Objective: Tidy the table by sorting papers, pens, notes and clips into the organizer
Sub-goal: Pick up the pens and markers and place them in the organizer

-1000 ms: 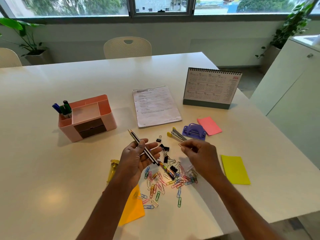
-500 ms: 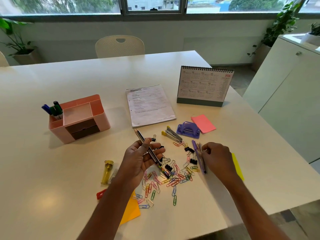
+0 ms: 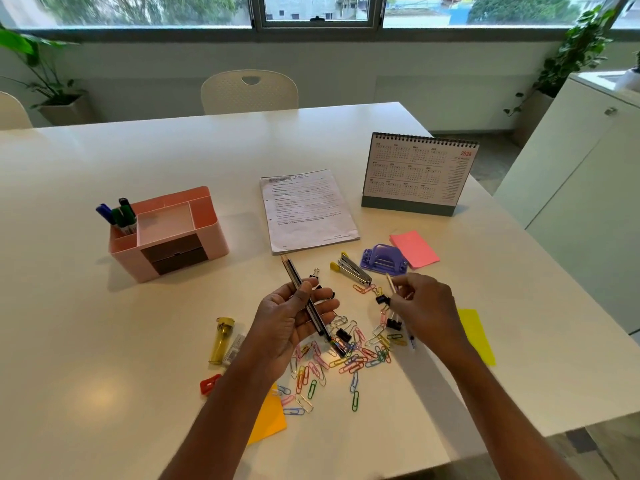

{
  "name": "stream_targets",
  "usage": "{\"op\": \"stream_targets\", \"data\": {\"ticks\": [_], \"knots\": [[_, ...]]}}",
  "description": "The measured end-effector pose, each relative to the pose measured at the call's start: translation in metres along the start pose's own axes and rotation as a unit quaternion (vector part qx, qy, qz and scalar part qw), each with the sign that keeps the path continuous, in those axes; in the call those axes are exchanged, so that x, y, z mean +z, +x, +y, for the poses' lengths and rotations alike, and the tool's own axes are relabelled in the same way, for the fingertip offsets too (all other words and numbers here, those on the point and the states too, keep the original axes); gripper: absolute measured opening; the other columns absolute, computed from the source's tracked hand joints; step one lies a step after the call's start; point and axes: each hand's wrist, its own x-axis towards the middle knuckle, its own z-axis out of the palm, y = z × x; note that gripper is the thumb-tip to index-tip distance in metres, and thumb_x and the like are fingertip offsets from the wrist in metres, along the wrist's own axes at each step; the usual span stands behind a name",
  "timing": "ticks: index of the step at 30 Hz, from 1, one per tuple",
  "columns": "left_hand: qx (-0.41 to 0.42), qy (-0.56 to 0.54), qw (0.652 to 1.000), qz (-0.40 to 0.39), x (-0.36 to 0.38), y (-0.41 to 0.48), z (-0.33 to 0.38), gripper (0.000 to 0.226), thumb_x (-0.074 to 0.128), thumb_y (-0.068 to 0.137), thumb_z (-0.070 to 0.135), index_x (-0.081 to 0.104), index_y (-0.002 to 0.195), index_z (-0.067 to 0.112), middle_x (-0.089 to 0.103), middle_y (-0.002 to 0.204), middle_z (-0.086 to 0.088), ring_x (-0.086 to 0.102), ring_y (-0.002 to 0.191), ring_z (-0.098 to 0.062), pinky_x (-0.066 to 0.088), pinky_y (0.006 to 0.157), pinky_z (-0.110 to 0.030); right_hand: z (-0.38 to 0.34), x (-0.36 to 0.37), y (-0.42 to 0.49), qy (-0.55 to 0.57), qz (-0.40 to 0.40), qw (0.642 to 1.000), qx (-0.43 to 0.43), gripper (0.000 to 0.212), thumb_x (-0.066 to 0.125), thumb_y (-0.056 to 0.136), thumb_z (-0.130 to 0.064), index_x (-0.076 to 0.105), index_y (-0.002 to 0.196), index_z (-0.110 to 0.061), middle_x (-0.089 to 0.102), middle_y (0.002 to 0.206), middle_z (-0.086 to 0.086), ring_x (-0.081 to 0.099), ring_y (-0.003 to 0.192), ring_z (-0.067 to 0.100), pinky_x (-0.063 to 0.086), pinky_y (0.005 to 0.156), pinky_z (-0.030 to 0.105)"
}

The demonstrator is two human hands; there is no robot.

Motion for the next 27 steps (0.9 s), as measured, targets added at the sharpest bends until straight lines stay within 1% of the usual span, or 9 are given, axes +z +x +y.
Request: {"op": "stream_targets", "data": {"ticks": [3, 6, 10, 13, 18, 20, 23, 24, 27], "knots": [[-0.004, 0.016, 1.000, -0.015, 0.000, -0.002, -0.003, 0.035, 0.062, 0.103, 0.016, 0.062, 0.132, -0.005, 0.073, 0.121, -0.029, 0.075, 0.108, -0.043, 0.063, 0.092, -0.051, -0.028, -0.003, -0.011, 0.230, -0.076, 0.970, -0.009, 0.030, 0.081, 0.089, -0.011, 0.078, 0.118, -0.019, 0.076, 0.090, -0.004, 0.074, 0.084, 0.015, 0.066, 0.081, 0.036], [-0.011, 0.029, 0.999, -0.041, 0.003, -0.005, -0.003, 0.032, 0.061, 0.104, 0.016, 0.064, 0.131, -0.002, 0.074, 0.120, -0.027, 0.077, 0.104, -0.038, 0.065, 0.089, -0.048, -0.053, 0.003, -0.018, 0.309, -0.119, 0.941, -0.064, 0.028, 0.079, 0.091, -0.010, 0.076, 0.117, -0.020, 0.077, 0.089, -0.001, 0.076, 0.083, 0.016, 0.067, 0.079, 0.039], [-0.009, 0.020, 0.999, -0.042, 0.002, -0.010, -0.001, 0.025, 0.060, 0.105, 0.014, 0.068, 0.125, 0.002, 0.076, 0.118, -0.024, 0.077, 0.104, -0.036, 0.065, 0.086, -0.050, -0.076, 0.015, -0.021, 0.300, -0.124, 0.939, -0.112, 0.027, 0.080, 0.092, -0.014, 0.075, 0.118, -0.015, 0.078, 0.089, -0.001, 0.078, 0.083, 0.011, 0.067, 0.076, 0.034], [0.005, 0.016, 1.000, -0.025, -0.004, -0.012, 0.003, 0.025, 0.061, 0.104, 0.013, 0.067, 0.125, 0.000, 0.076, 0.111, -0.024, 0.078, 0.098, -0.034, 0.067, 0.080, -0.047, -0.085, 0.023, -0.023, 0.285, -0.119, 0.942, -0.135, 0.018, 0.079, 0.092, -0.011, 0.077, 0.110, -0.014, 0.078, 0.091, 0.000, 0.078, 0.082, 0.011, 0.067, 0.074, 0.035], [0.039, 0.028, 0.999, 0.002, -0.018, -0.017, 0.005, 0.025, 0.058, 0.105, 0.013, 0.067, 0.124, 0.001, 0.077, 0.109, -0.024, 0.078, 0.098, -0.034, 0.066, 0.086, -0.047, -0.099, 0.032, -0.028, 0.270, -0.149, 0.936, -0.168, 0.012, 0.075, 0.094, -0.005, 0.079, 0.102, -0.013, 0.078, 0.084, -0.002, 0.076, 0.069, 0.012, 0.063, 0.060, 0.028], [0.065, 0.054, 0.996, 0.013, -0.023, -0.019, 0.007, 0.024, 0.057, 0.106, 0.014, 0.067, 0.124, 0.002, 0.077, 0.109, -0.024, 0.078, 0.095, -0.033, 0.066, 0.085, -0.045, -0.105, 0.037, -0.028, 0.272, -0.160, 0.933, -0.172, 0.014, 0.074, 0.094, -0.004, 0.080, 0.101, -0.015, 0.078, 0.086, -0.003, 0.076, 0.073, 0.012, 0.065, 0.063, 0.030], [0.109, 0.112, 0.987, 0.033, -0.035, -0.022, 0.015, 0.021, 0.056, 0.107, 0.012, 0.068, 0.122, 0.003, 0.078, 0.098, -0.020, 0.078, 0.087, -0.032, 0.066, 0.082, -0.043, -0.118, 0.044, -0.024, 0.257, -0.141, 0.936, -0.194, 0.014, 0.079, 0.091, -0.013, 0.079, 0.103, -0.021, 0.074, 0.090, -0.006, 0.071, 0.079, 0.005, 0.060, 0.070, 0.022], [0.118, 0.131, 0.984, 0.034, -0.039, -0.023, 0.018, 0.021, 0.055, 0.107, 0.012, 0.068, 0.120, 0.003, 0.078, 0.096, -0.020, 0.077, 0.088, -0.034, 0.066, 0.083, -0.044, -0.122, 0.045, -0.022, 0.261, -0.141, 0.935, -0.193, 0.017, 0.081, 0.091, -0.016, 0.079, 0.106, -0.022, 0.074, 0.091, -0.006, 0.070, 0.079, 0.006, 0.060, 0.071, 0.023], [0.141, 0.193, 0.971, 0.025, -0.050, -0.028, 0.029, 0.019, 0.055, 0.107, 0.012, 0.068, 0.118, 0.003, 0.077, 0.096, -0.024, 0.078, 0.091, -0.038, 0.065, 0.084, -0.043, -0.140, 0.050, -0.015, 0.297, -0.196, 0.918, -0.176, 0.024, 0.081, 0.091, -0.021, 0.078, 0.114, -0.020, 0.076, 0.091, -0.001, 0.073, 0.080, 0.012, 0.062, 0.074, 0.029]]}}
